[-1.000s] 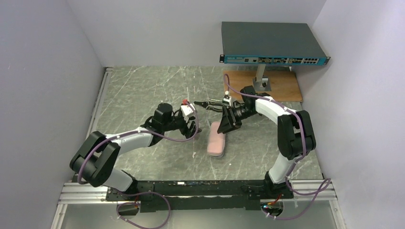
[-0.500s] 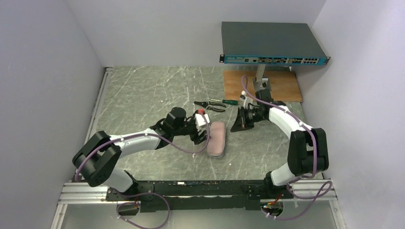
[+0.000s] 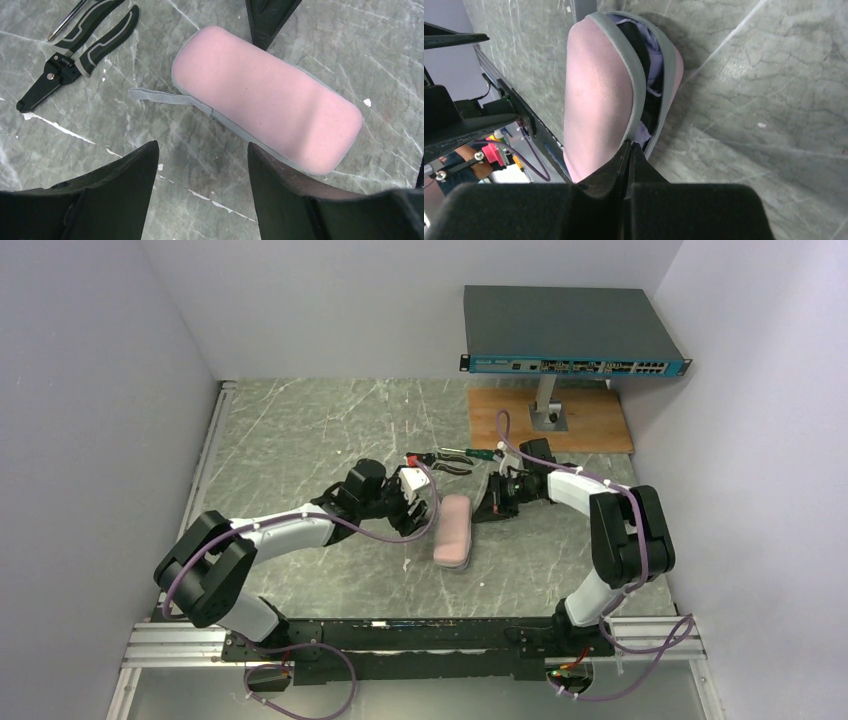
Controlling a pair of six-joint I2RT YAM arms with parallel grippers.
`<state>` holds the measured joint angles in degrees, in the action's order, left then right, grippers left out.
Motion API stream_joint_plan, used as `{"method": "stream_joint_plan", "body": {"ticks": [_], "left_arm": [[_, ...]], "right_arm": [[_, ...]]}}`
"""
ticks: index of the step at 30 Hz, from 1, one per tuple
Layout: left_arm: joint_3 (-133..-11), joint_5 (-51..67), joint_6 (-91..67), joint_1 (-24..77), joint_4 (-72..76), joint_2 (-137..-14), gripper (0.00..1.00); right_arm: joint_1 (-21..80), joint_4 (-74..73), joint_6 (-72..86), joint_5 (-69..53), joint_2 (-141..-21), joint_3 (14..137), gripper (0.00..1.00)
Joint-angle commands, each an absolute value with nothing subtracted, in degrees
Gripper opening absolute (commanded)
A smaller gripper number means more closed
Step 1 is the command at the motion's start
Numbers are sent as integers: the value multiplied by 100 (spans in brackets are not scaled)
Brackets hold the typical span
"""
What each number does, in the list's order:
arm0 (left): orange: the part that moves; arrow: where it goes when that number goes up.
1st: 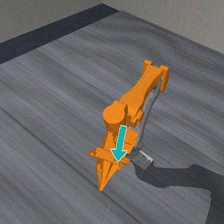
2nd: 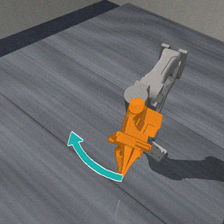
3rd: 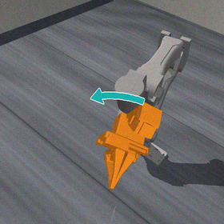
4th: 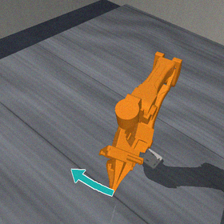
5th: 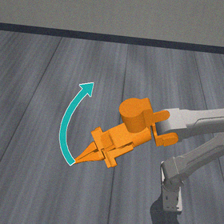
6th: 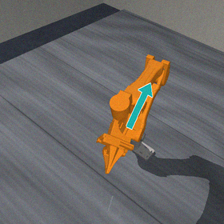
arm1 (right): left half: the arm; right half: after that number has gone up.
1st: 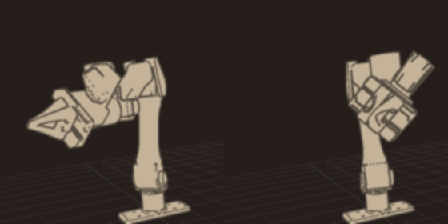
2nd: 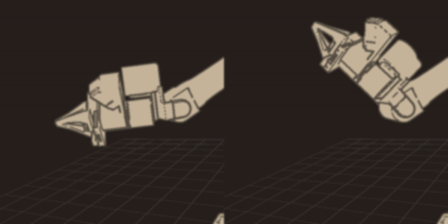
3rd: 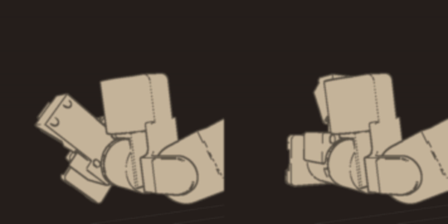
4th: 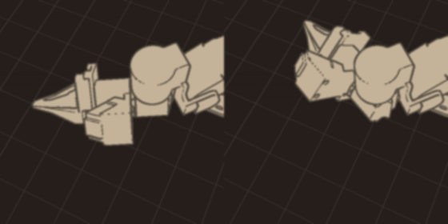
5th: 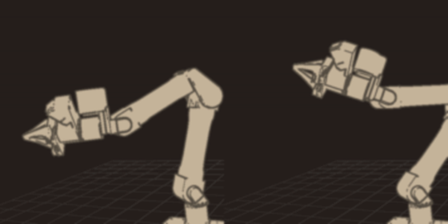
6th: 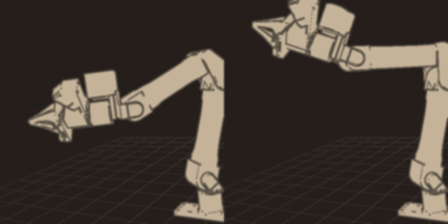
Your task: Open the umbrella
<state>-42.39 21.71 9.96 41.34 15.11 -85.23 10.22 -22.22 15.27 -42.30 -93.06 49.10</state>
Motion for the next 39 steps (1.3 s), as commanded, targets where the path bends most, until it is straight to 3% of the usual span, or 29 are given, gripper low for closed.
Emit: {"method": "stream_joint_plan", "body": {"ticks": [1,10,13,17,20,30,35,39], "left_arm": [[-4416,2173,854,4093,1464,-8478,70],[-4302,2046,717,4080,1543,-8505,71],[-4273,2039,729,4058,1547,-8454,73],[-4250,2040,777,4027,1547,-8377,77],[-4283,2064,799,3981,1539,-8352,78],[-4256,2352,1116,3954,1709,-7939,78],[-3978,2577,1605,4110,2054,-7458,78],[-3887,2793,1991,4458,2185,-7318,74]], "right_arm": [[1039,-1723,1828,-4557,-9584,4891,0],[1048,-1626,1922,-4878,-9677,4862,2],[1057,-1630,1934,-4988,-9552,4858,18],[1097,-1691,1923,-5099,-9396,4862,50],[1198,-1735,1901,-5095,-9360,4890,64],[1950,-2415,1557,-4106,-9558,5580,77],[2389,-2898,1429,-3152,-9614,6040,99],[2470,-2985,1500,-3154,-9780,6163,100]]}}
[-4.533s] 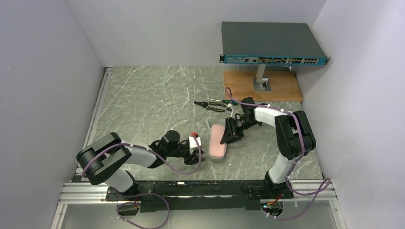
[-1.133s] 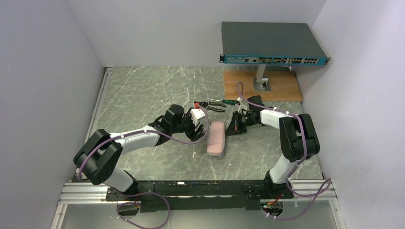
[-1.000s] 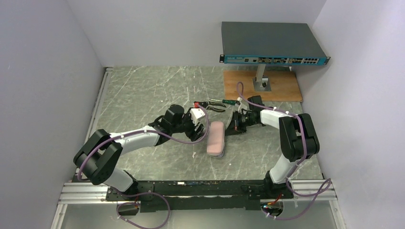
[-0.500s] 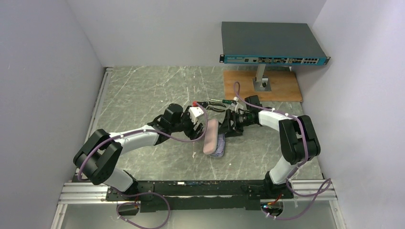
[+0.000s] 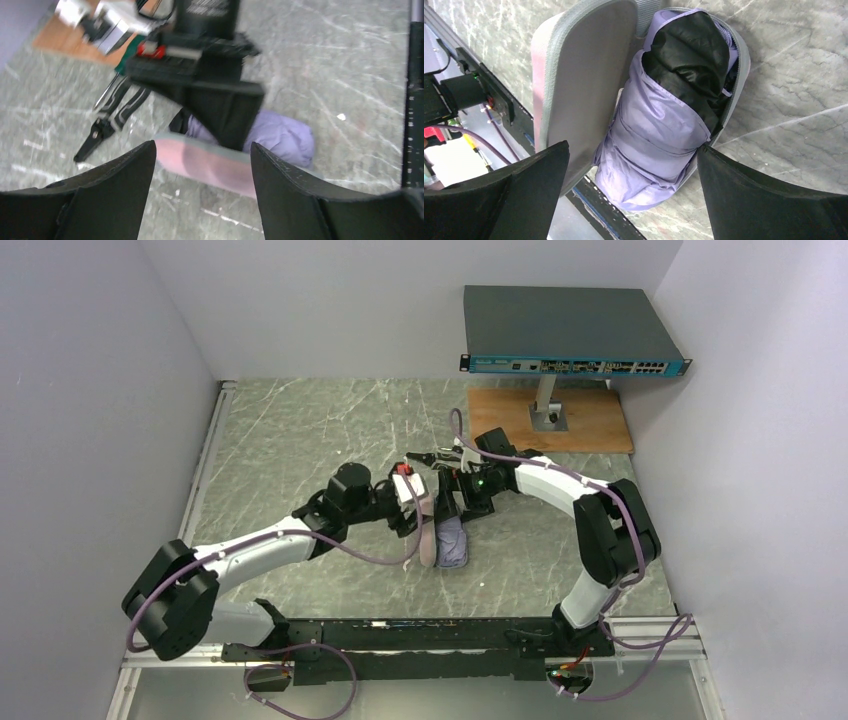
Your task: Open the umbrella
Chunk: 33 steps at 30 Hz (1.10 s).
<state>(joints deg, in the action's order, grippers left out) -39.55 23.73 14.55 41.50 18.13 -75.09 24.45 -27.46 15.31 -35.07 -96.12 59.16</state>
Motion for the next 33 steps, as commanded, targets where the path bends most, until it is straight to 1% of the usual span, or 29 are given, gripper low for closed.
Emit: {"method": "stream_joint_plan", "body": {"ticks": [1,9,15,18,21,26,29,30,31,33], "left_arm": [[-3905,2802,2059,4531,2173,-7344,72],[-3720,2817,2564,4736,2076,-7503,54],[-3588,2800,2895,4865,2014,-7538,51],[-3579,2751,2987,4962,2080,-7577,51],[-3827,2715,3104,5155,1939,-7659,51],[-4051,2603,3294,5403,1794,-7871,50],[-4089,2311,3326,5398,1434,-7922,48],[-3980,2256,3371,5370,1337,-7876,48],[-3878,2224,3394,5325,1279,-7814,48],[-3704,2238,3390,5194,1100,-7678,47]], "right_arm": [[2474,-2980,1512,-3186,-9813,6164,100],[2479,-2986,1478,-3024,-9923,6094,98],[2521,-2964,1496,-2932,-10032,6139,94],[2551,-2994,1454,-2793,-10108,6153,87],[2562,-3012,1417,-2726,-10122,6148,70],[2551,-3021,1339,-2811,-10109,6150,37],[2542,-3146,1188,-2841,-9988,6200,14],[2522,-3179,1114,-2886,-9930,6204,3],[2493,-3219,1059,-2914,-9872,6212,0],[2348,-3322,892,-3107,-9703,6222,0]]}}
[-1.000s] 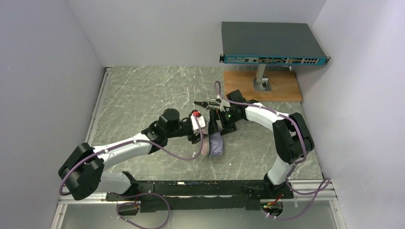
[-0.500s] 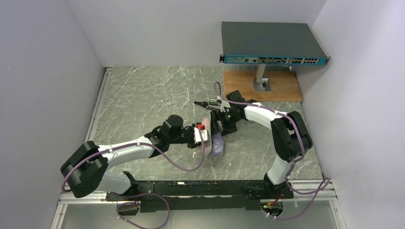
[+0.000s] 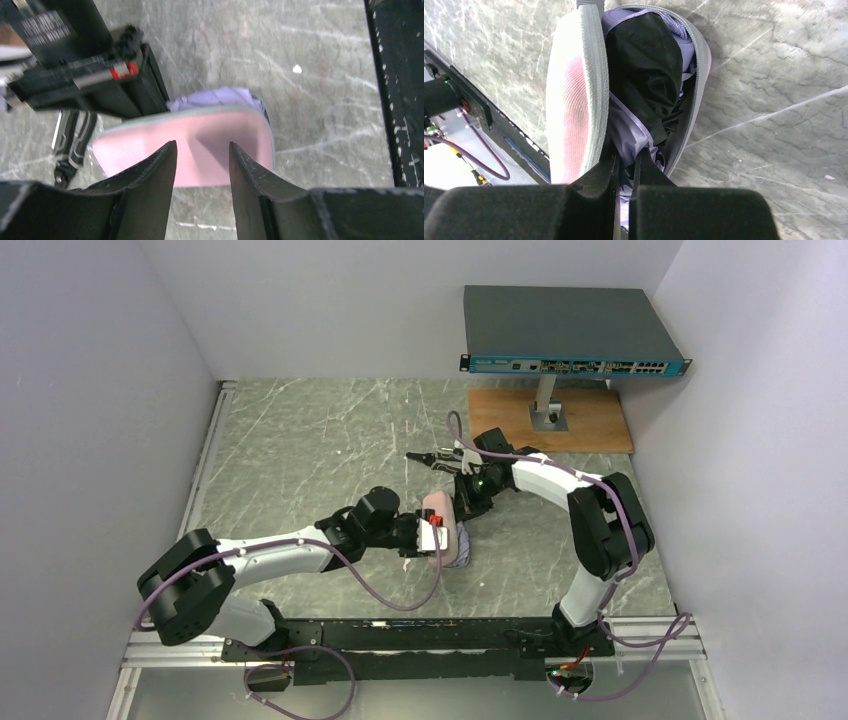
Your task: Open the umbrella
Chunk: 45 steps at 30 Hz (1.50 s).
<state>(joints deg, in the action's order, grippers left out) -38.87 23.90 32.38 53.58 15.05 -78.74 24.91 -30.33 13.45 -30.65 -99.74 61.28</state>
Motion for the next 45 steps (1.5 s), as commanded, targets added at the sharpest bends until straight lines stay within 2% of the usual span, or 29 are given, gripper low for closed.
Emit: {"method": "stream_joint_plan", "body": {"ticks": [1,14,24,27,28,30,32,39,45], "left_arm": [[-3635,2241,3341,5124,1037,-7615,47],[-3679,2517,2584,4380,918,-7526,53],[-4060,2588,2470,3974,803,-7807,58],[-4074,2650,2404,3851,828,-7765,64],[-4059,2628,2312,3785,870,-7724,69],[-4008,2649,1927,3544,1001,-7593,76],[-3947,2724,1372,3157,1158,-7412,98],[-3794,2367,57,1590,836,-6590,100],[-3501,2074,-172,743,431,-5904,100]], "right_arm": [[2253,-3397,809,-3189,-9620,6227,0],[1073,-4729,-592,-4141,-8550,6917,0],[802,-4999,-1244,-2048,-8126,7243,0],[763,-5121,-1178,-2927,-8099,7571,0],[759,-5061,-1051,-3392,-8068,7694,0],[918,-4805,-668,-4035,-8040,7854,0],[1289,-4527,-433,-4278,-8082,7957,0],[2913,-3402,164,-3936,-8932,8032,0],[3816,-3349,203,-3413,-10197,8716,0]]}}
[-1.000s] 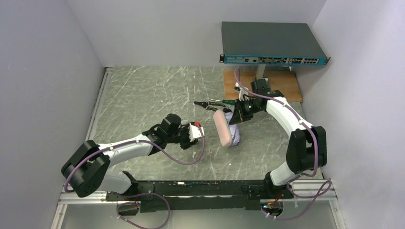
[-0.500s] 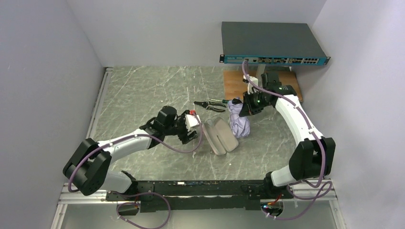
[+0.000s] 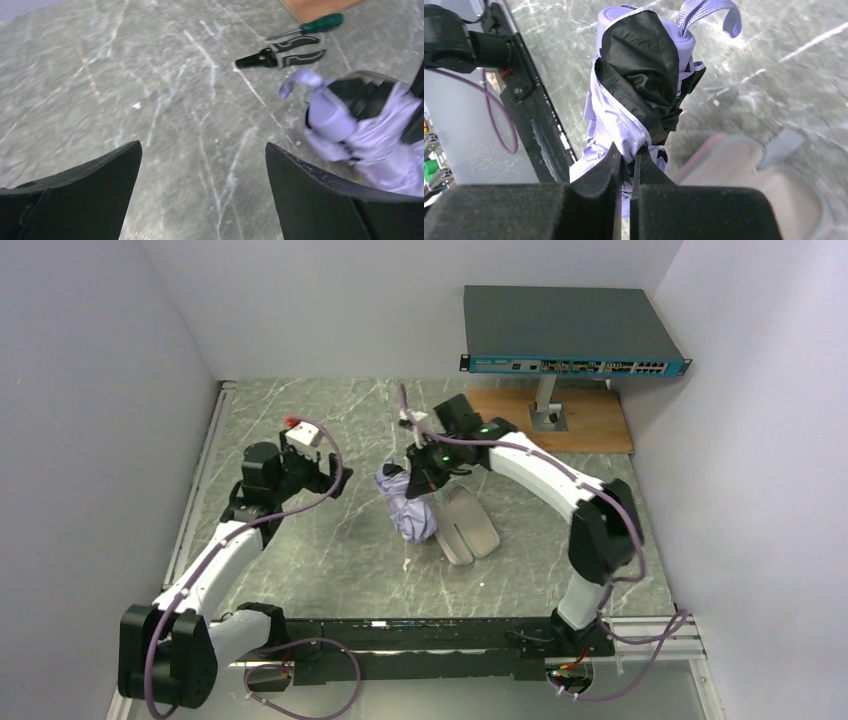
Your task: Open the umbrella
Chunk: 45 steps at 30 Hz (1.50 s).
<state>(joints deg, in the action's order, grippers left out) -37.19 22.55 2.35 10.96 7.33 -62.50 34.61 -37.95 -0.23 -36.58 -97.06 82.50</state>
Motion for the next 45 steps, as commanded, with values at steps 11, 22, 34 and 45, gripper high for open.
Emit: {"method": "stream_joint_plan", "body": {"ticks": [11,22,34,45], "left_arm": [[-3106,2436,242,572,309,-5243,100],[-3420,2319,703,571,-749,-5021,100],[-4085,2176,1654,414,-2068,-5397,100],[-4341,3616,1962,281,-2380,-5157,100]], "right_arm": [[3886,-3579,-152,-1622,-10477,7698,0],[1513,-3587,-1172,-1543,-9483,6149,0],[-512,-3951,-2835,-1796,-9884,6633,0],[-131,-4308,-2857,-4531,-8974,7160,0]]}}
